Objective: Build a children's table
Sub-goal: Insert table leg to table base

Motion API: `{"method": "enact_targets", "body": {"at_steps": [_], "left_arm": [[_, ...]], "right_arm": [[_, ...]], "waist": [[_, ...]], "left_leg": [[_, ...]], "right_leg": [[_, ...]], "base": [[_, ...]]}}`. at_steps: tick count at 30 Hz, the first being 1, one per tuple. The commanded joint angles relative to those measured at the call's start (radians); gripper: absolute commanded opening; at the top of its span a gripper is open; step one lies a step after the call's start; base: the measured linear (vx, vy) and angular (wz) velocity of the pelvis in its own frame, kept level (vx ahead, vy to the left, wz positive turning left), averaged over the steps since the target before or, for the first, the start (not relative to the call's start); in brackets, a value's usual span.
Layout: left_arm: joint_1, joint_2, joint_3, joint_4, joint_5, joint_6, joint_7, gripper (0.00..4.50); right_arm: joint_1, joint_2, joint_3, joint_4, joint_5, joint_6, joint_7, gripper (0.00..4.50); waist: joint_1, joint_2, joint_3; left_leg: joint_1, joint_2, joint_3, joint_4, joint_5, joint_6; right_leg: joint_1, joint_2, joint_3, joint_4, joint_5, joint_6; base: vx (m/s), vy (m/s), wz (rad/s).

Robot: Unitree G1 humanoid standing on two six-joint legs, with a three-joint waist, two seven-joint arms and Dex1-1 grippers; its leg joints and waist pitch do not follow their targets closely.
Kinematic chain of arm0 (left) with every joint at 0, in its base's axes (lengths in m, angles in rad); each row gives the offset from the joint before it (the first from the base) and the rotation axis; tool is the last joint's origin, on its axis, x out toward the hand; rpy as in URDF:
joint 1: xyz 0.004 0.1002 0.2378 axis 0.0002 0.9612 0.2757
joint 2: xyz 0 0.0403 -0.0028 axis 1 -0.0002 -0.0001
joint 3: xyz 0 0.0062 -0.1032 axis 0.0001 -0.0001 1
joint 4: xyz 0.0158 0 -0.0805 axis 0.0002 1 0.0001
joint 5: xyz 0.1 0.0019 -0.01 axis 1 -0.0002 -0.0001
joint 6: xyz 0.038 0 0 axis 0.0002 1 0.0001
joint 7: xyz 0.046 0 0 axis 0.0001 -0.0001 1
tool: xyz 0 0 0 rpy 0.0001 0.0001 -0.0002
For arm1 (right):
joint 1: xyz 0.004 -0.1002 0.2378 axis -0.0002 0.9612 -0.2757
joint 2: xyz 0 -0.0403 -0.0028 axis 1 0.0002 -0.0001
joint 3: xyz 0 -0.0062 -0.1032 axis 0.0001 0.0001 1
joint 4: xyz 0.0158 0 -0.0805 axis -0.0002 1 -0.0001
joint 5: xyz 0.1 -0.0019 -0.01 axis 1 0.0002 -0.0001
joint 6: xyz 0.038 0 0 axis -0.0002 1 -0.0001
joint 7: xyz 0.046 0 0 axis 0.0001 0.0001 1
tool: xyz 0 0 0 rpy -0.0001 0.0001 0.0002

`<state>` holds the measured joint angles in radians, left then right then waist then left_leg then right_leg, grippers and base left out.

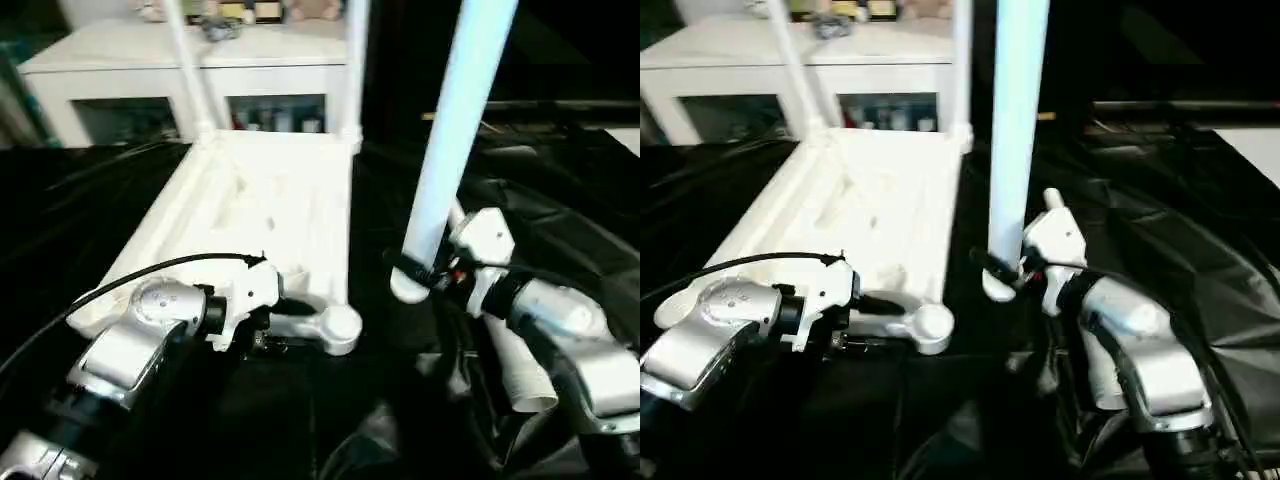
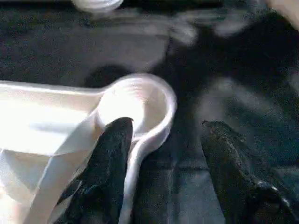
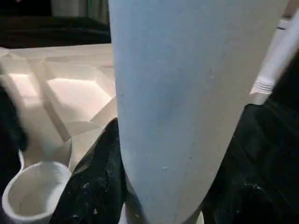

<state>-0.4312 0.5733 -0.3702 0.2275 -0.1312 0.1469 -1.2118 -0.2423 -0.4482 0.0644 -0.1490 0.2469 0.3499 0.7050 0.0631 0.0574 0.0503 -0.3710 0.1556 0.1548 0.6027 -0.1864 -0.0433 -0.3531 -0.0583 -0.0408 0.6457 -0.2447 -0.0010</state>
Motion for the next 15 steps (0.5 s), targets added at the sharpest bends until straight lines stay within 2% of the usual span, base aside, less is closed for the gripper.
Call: {"method": "enact_targets", "body": {"at_steps": [1,2,4,5,7,9,10,12,13,14,15], "left_arm": [[-0.031,0.02,-0.008,0.069,0.054,-0.069,0.001,2.33],[-0.031,0.02,-0.008,0.069,0.054,-0.069,0.001,2.21],[-0.036,0.025,-0.007,0.099,0.056,-0.086,-0.019,1.97],[-0.037,0.03,-0.011,0.111,0.054,-0.082,-0.039,1.91],[-0.046,0.039,-0.022,0.138,0.056,-0.096,-0.062,1.84],[-0.048,0.049,-0.021,0.144,0.054,-0.099,-0.074,1.48],[-0.051,0.053,-0.019,0.151,0.055,-0.106,-0.081,1.48],[-0.054,0.06,-0.018,0.159,0.057,-0.103,-0.089,1.36],[-0.059,0.063,-0.019,0.178,0.064,-0.114,-0.096,1.25],[-0.062,0.067,-0.019,0.196,0.072,-0.126,-0.1,1.25],[-0.065,0.068,-0.017,0.212,0.08,-0.14,-0.093,1.13]], "right_arm": [[-0.022,-0.01,0.015,-0.018,0.017,0.011,0.023,1.84],[-0.022,-0.01,0.015,-0.018,0.017,0.011,0.023,1.84],[-0.023,-0.006,0.022,-0.028,0.023,0.022,0.035,1.84],[-0.025,-0.005,0.03,-0.026,0.022,0.022,0.044,1.84],[-0.026,-0.013,0.045,-0.032,0.026,0.024,0.056,1.84],[-0.025,-0.014,0.051,-0.048,0.037,0.036,0.061,1.84],[-0.024,-0.014,0.052,-0.06,0.043,0.043,0.063,1.84],[-0.023,-0.013,0.053,-0.059,0.044,0.043,0.067,1.84],[-0.022,-0.011,0.054,-0.054,0.04,0.038,0.069,1.84],[-0.021,-0.007,0.056,-0.05,0.037,0.035,0.07,1.84],[-0.021,-0.004,0.056,-0.047,0.036,0.034,0.07,1.84]], "waist": [[-0.001,-0.003,-0.065],[-0.002,-0.01,-0.069],[-0.005,-0.01,-0.074],[-0.005,-0.001,-0.079],[-0.006,-0.006,-0.077],[-0.001,-0.003,-0.07],[-0.001,-0.002,-0.068],[0.0,0.001,-0.064],[0.0,0.001,-0.063],[0.002,-0.005,-0.06],[0.003,-0.002,-0.058]], "left_leg": [[0.005,0.059,-0.024,-0.069,-0.152,0.023],[0.001,0.06,-0.024,-0.066,-0.111,0.037],[0.0,0.061,-0.023,-0.061,-0.069,0.062],[-0.001,0.061,-0.022,-0.055,-0.041,0.081],[-0.003,0.061,-0.02,-0.053,-0.041,0.1],[0.001,0.065,-0.019,-0.059,-0.101,0.094],[0.002,0.066,-0.019,-0.06,-0.116,0.088],[0.006,0.069,-0.018,-0.066,-0.17,0.057],[0.008,0.071,-0.018,-0.067,-0.179,0.05],[0.008,0.069,-0.017,-0.07,-0.197,0.04],[0.008,0.069,-0.018,-0.072,-0.213,0.028]], "right_leg": [[0.03,-0.081,0.049,-0.086,-0.05,-0.213],[0.035,-0.084,0.048,-0.076,0.019,-0.225],[0.034,-0.083,0.044,-0.068,0.106,-0.244],[0.031,-0.082,0.043,-0.06,0.163,-0.255],[0.027,-0.081,0.042,-0.06,0.192,-0.267],[0.024,-0.086,0.043,-0.068,0.112,-0.272],[0.024,-0.086,0.043,-0.069,0.086,-0.272],[0.021,-0.086,0.045,-0.076,0.005,-0.269],[0.02,-0.086,0.045,-0.076,-0.009,-0.268],[0.019,-0.087,0.047,-0.079,-0.041,-0.266],[0.019,-0.089,0.048,-0.081,-0.075,-0.261]], "base": [[0.0,0.0,0.0],[0.0,0.0,0.0],[0.0,0.0,0.0],[0.0,0.0,0.0],[0.0,0.0,0.0],[0.0,0.0,0.0],[0.0,0.0,0.0],[0.0,0.0,0.0],[0.0,0.0,0.0],[0.0,0.0,0.0],[0.0,0.0,0.0]]}}
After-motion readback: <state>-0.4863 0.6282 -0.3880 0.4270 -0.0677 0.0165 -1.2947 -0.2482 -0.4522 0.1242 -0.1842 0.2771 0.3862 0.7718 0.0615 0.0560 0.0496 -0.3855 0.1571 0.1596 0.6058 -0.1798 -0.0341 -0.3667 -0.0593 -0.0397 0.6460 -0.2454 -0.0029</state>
